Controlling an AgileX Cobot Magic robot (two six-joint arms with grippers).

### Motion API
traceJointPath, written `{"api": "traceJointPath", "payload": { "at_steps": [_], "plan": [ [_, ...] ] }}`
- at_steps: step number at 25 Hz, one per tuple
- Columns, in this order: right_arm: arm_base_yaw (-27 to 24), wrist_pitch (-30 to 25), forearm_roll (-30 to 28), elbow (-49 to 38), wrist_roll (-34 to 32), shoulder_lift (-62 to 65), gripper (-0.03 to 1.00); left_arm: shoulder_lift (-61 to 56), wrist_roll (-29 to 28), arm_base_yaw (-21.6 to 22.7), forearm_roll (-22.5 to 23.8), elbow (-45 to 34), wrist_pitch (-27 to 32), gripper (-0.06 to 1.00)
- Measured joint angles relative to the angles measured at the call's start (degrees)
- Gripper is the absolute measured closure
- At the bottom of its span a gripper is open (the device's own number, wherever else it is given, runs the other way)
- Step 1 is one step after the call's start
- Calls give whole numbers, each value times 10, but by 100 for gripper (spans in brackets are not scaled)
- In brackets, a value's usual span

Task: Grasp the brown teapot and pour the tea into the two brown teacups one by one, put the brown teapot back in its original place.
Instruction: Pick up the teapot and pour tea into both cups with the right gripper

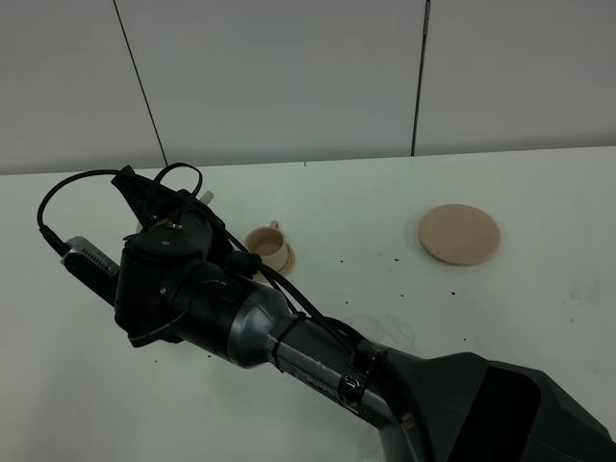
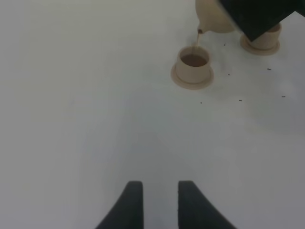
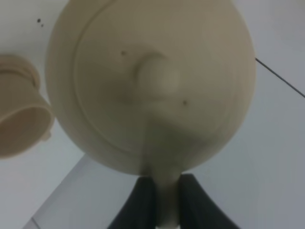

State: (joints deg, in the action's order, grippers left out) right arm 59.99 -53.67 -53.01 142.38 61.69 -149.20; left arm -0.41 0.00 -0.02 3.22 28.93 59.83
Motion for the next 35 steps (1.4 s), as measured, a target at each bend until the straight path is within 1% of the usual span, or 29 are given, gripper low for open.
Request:
{"api": "traceJointPath", "payload": {
  "at_steps": [28, 35],
  "plan": [
    [4, 0, 0, 0, -1, 0, 87, 0, 0, 0, 0, 0, 0, 70],
    [3, -3, 16, 0, -10, 0, 87, 0, 0, 0, 0, 0, 0, 70]
  ]
}}
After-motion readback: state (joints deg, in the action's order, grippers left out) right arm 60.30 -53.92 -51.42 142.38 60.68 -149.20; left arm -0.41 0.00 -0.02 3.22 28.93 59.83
